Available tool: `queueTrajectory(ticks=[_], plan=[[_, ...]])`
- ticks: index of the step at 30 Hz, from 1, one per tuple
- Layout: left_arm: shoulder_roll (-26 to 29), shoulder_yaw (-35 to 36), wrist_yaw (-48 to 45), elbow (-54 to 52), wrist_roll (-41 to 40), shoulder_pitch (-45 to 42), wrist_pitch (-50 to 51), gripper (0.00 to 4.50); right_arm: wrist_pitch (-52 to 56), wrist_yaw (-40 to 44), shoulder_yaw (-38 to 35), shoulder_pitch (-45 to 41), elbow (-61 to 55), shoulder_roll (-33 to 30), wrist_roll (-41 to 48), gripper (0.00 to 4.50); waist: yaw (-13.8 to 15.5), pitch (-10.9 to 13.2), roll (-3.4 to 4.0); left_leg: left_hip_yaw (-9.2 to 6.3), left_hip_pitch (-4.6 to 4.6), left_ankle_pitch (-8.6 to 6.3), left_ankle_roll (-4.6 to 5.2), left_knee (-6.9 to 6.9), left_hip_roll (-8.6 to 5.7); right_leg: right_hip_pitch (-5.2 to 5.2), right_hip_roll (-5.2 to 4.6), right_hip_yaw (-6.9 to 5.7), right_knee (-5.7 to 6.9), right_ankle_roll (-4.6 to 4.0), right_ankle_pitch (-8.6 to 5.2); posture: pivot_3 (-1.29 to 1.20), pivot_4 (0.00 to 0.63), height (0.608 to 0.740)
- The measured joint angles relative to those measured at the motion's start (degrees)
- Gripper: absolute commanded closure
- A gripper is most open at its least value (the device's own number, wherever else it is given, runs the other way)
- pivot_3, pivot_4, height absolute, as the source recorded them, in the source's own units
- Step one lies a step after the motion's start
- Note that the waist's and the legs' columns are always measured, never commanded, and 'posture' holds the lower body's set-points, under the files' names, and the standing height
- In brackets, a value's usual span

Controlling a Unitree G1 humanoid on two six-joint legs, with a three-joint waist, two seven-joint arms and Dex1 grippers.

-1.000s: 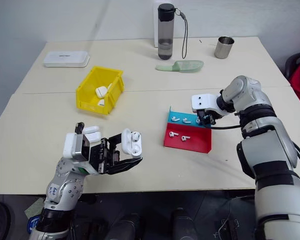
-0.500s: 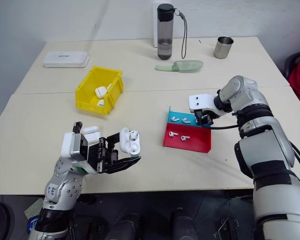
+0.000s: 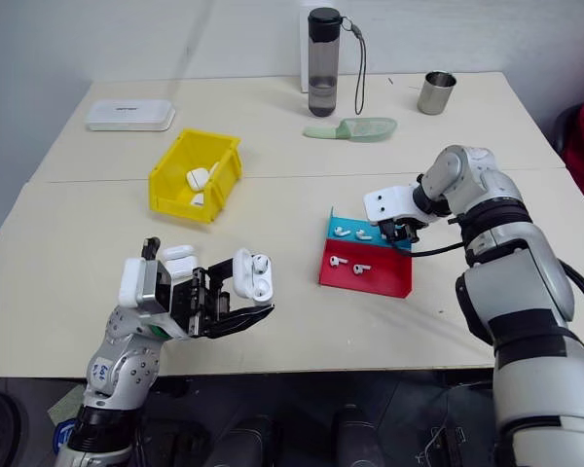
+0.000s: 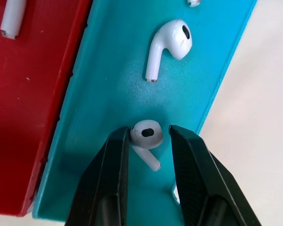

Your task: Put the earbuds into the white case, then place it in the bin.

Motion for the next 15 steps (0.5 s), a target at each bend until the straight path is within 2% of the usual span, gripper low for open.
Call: queueTrajectory(ticks=[11,15], plan=[[-0.03,0.0,0.46,0.0,0.25,0.08,-0.3,1.73,-0.68,0.16,-0.2,-0.34,0.88,0.02,-0.56,3.18,-0.01,0.0,0.0,0.0,0.0,0.0,0.0,0.0,0.0,0.0,0.0,0.0,0.01,0.0,0.0,0.0,0.15,0.74],[-0.03,0.0,0.55,-0.01,0.28,0.32,-0.3,1.73,-0.64,0.51,-0.26,-0.34,1.08,0.03,-0.52,4.03,-0.02,0.0,0.0,0.0,0.0,0.0,0.0,0.0,0.0,0.0,0.0,0.0,0.02,0.0,0.0,0.0,0.15,0.74]])
